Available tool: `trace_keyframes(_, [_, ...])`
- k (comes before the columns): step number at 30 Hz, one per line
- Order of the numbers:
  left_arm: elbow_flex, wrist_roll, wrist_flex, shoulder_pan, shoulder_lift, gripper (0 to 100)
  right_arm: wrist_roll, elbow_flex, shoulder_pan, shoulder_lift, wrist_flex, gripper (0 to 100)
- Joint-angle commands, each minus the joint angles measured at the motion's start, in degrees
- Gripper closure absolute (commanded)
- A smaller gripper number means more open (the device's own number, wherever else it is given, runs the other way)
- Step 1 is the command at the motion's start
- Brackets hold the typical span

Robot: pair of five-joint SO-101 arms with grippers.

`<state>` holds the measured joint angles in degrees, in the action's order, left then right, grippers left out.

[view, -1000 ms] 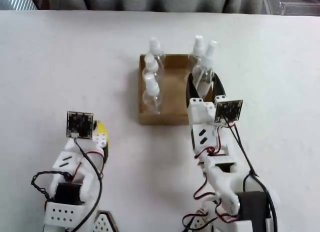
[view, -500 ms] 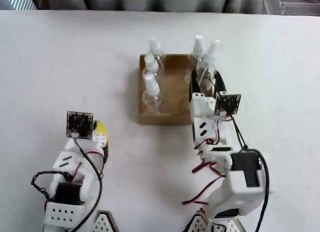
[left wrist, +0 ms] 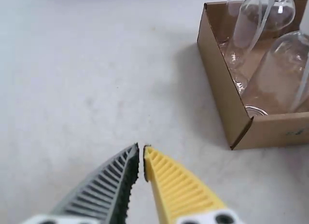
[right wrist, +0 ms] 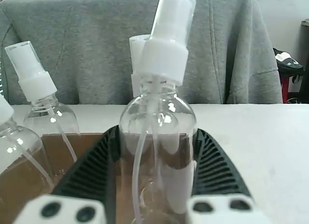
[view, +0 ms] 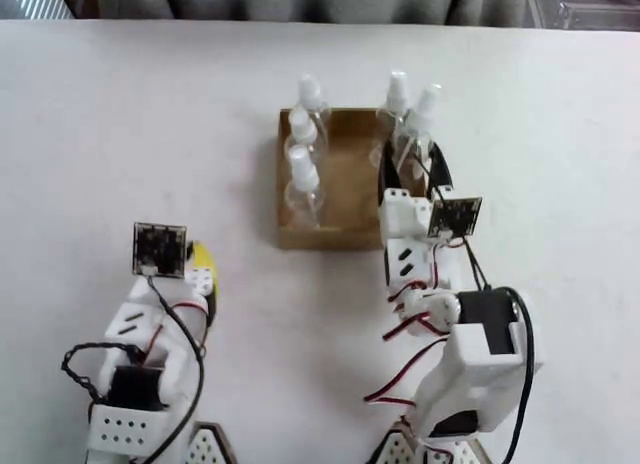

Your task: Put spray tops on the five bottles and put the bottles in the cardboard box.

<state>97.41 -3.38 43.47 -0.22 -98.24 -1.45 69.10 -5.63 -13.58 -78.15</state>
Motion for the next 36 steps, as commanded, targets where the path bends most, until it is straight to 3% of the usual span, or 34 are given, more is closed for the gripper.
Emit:
trace_keyframes(1, [-0.1,0.4,0.4,-0.4,-0.6,98,0.7,-1.6,0.1,0.5,-1.5,98.3])
trace_keyframes(36, [-0.1,0.4,0.4,-0.4,-0.4,98,3.7,0.9,-1.4,0.0,-1.4,97.8])
